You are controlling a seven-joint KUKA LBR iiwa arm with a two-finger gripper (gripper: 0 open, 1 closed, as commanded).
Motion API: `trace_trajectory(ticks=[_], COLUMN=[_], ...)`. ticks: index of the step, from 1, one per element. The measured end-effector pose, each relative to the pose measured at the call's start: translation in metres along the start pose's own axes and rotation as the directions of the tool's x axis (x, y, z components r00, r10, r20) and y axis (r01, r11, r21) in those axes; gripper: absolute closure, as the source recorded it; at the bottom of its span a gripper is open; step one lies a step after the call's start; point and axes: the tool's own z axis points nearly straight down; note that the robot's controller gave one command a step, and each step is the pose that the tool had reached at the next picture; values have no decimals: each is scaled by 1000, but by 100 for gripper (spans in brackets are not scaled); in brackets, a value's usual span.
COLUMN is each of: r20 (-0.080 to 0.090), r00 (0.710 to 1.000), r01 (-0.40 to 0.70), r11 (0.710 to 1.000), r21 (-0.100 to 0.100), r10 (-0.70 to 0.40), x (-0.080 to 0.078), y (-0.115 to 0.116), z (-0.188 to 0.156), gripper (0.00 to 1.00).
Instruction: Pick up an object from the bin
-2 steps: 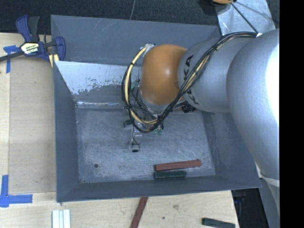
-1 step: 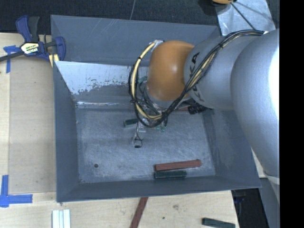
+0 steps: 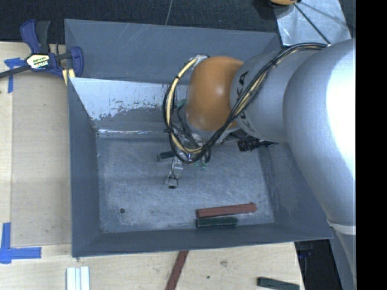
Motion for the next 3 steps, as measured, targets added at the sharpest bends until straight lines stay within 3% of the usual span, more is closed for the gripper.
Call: trace_trajectory(ticks=[1, 3], r20=[2, 3], r00=[984, 984], r01=[-178, -177], r11=[984, 984], r21=[-3, -3], r10=[178, 177], x=[-17, -17], y=[-5, -5], z=[13, 13], gripper=[100, 100])
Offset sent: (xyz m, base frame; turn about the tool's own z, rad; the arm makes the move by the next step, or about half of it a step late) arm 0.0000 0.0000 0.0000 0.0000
